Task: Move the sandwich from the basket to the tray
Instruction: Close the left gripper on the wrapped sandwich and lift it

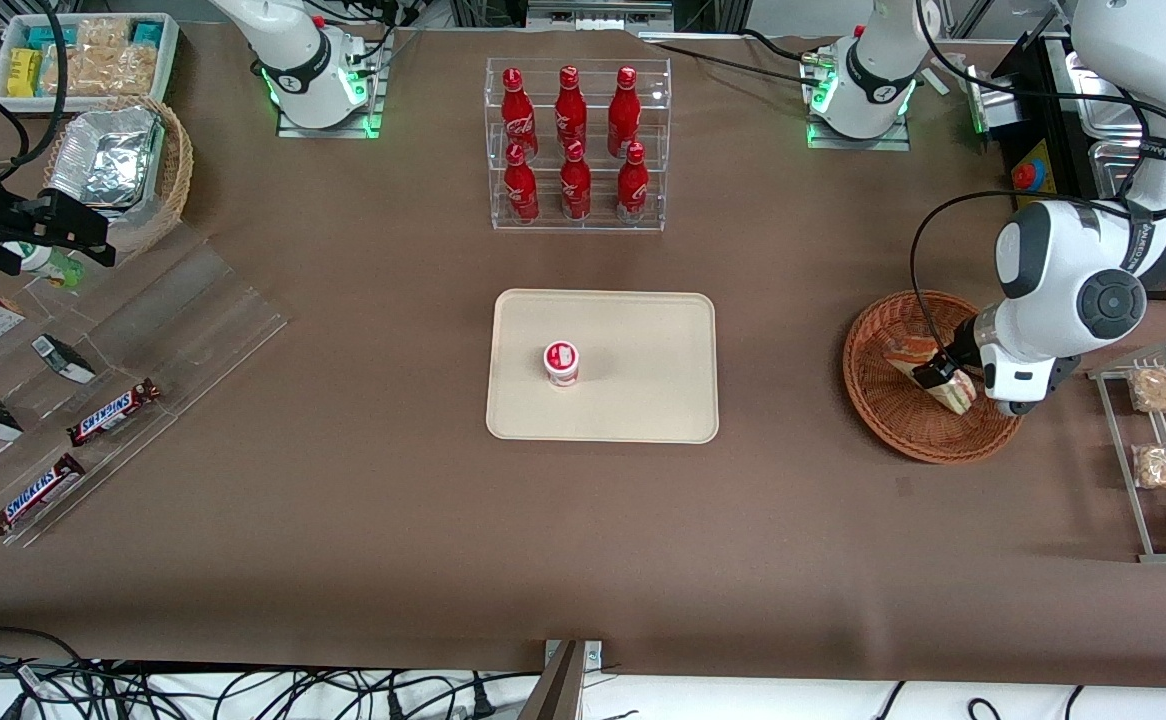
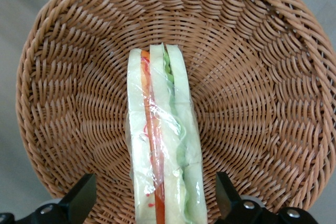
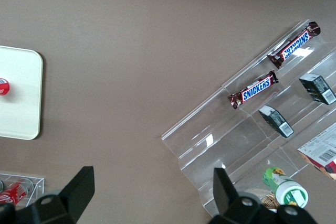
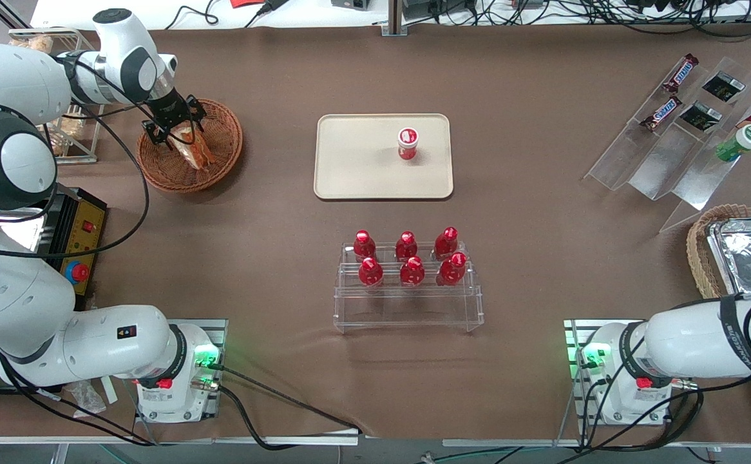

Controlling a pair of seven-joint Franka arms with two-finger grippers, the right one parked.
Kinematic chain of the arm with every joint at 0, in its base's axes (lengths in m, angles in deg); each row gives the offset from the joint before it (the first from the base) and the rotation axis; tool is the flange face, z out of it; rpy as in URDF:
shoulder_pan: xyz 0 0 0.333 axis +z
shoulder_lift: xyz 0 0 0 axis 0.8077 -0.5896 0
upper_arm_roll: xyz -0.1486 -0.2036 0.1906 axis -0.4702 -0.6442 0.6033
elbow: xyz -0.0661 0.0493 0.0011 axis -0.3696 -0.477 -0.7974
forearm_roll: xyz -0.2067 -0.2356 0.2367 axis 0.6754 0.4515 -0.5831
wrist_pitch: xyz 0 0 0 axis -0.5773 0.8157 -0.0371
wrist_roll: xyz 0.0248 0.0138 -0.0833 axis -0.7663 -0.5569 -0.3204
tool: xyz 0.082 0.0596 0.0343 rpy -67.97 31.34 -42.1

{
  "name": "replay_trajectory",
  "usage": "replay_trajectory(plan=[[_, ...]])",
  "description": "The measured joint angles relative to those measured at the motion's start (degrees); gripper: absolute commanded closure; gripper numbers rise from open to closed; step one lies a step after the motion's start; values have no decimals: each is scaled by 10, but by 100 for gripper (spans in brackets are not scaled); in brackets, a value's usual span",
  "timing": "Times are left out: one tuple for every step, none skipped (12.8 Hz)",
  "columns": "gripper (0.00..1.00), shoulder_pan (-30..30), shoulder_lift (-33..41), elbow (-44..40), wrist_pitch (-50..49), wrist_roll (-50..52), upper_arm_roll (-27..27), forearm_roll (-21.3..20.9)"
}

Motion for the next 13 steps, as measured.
replay_trajectory(plan=[[39,0,0,2,6,9,0,0],[50,0,0,5,11,16,0,0],[60,0,0,7,13,22,0,0],[66,0,0,7,14,25,0,0],[67,0,0,7,14,27,0,0],[67,0,0,7,15,28,0,0],[67,0,0,7,15,29,0,0],[67,-1,0,7,15,29,-1,-1],[67,-1,1,6,12,29,-2,-2],[67,-2,3,1,-2,28,-5,-10],[67,-4,4,-11,-31,29,-11,-29],[67,-6,5,-32,-74,29,-20,-46],[66,-8,6,-57,-118,29,-32,-52]])
